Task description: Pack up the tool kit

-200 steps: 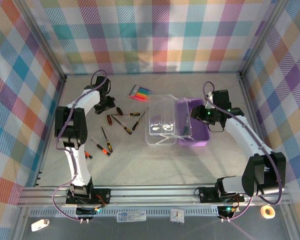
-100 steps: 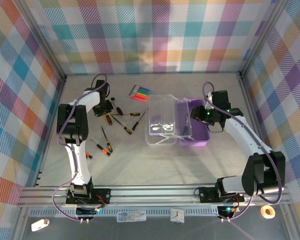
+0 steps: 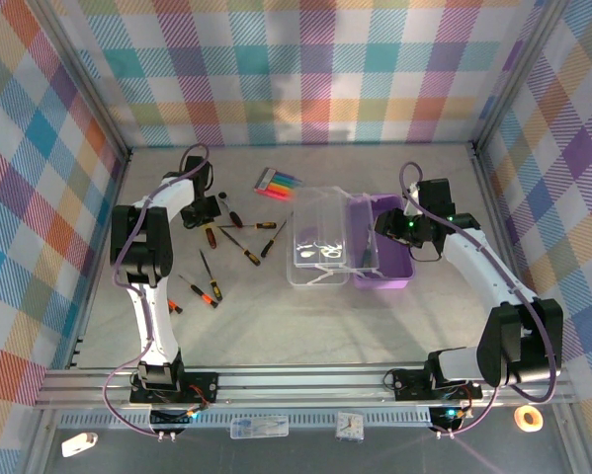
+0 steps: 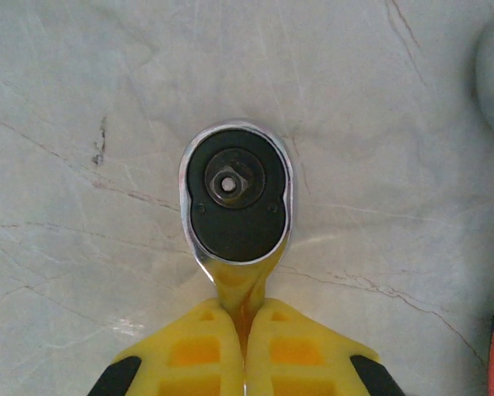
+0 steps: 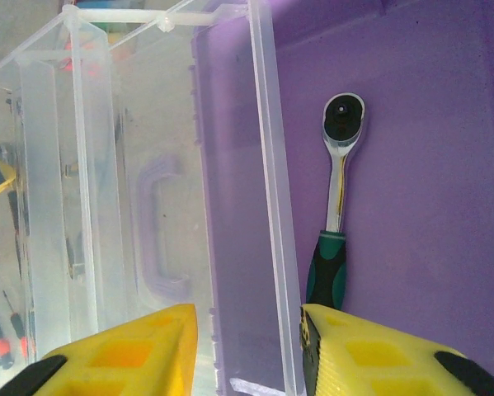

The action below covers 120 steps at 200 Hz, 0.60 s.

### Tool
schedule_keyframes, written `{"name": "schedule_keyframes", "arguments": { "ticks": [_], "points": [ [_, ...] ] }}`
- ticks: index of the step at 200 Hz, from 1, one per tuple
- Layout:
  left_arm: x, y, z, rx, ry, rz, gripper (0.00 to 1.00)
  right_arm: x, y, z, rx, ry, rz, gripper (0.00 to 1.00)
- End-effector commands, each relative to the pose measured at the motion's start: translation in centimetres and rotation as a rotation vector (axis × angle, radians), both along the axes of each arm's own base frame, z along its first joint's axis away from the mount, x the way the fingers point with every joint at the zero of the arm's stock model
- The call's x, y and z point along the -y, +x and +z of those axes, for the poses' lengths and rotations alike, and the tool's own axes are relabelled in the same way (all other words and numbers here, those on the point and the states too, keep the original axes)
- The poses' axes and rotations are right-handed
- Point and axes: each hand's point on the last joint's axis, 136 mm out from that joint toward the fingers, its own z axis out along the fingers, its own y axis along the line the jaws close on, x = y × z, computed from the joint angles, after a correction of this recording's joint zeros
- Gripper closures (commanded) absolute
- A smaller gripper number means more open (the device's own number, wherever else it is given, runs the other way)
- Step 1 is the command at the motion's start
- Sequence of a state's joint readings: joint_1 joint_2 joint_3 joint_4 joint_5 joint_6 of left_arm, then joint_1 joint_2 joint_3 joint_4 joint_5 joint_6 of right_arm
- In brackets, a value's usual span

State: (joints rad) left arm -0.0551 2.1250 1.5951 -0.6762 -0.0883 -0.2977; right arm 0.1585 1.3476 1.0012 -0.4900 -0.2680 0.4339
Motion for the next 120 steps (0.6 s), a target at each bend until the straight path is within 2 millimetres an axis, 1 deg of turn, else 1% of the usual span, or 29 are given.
{"name": "schedule_keyframes", "arguments": {
  "ticks": [1,44,73,95,120],
  "points": [
    [-1.1,0.5,4.8,0.117,-0.005,0.036,1.0,-0.7,-0.2,1.4,0.027,0.03,0.018,0.62],
    [-0.2,-0.6,8.3,0.211,-0.078,0.069,1.0,-1.3,-0.5,2.2,0.036,0.038,0.041,0.62],
    [1.4,-1.6,10.1,0.268,-0.164,0.08,1.0,-2.2,-0.9,3.2,0.061,0.064,0.074,0.61],
    [3.6,-2.3,11.2,0.306,-0.216,0.055,1.0,-3.0,-1.2,4.0,0.083,0.081,0.103,0.59],
    [6.8,-3.2,12.9,0.373,-0.277,0.013,1.0,-3.8,-1.7,5.1,0.11,0.098,0.125,0.55]
  ]
}}
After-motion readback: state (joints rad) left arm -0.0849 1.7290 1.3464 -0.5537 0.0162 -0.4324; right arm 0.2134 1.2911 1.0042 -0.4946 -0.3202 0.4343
